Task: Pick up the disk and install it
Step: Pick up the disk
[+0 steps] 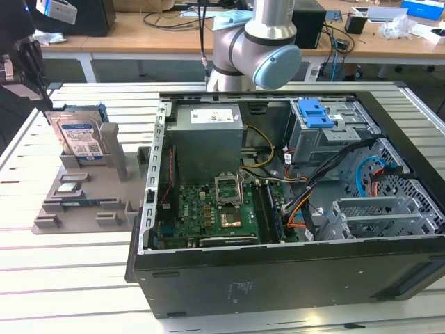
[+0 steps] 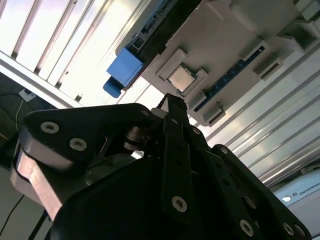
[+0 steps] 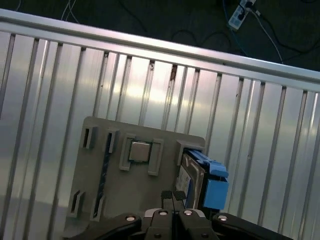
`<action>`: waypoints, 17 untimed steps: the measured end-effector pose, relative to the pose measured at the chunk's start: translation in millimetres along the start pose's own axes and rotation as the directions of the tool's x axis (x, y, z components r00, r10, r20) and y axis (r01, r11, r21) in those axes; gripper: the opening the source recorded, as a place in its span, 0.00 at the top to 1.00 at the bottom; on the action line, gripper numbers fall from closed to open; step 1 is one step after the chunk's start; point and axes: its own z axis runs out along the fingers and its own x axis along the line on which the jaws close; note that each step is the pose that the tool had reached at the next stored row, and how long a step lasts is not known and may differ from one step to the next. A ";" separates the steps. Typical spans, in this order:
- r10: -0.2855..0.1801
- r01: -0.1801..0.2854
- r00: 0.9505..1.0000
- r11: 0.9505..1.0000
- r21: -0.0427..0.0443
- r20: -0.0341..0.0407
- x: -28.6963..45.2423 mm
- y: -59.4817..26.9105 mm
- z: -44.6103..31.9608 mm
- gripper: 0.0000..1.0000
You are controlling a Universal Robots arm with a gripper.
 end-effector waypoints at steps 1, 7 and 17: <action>-0.006 0.006 1.000 1.000 0.000 0.000 0.0 0.0 0.0 0.89; -0.053 0.053 0.999 0.999 -0.001 -0.001 0.0 0.0 0.0 0.89; 0.013 -0.013 1.000 1.000 0.000 0.000 -0.1 0.0 0.0 0.89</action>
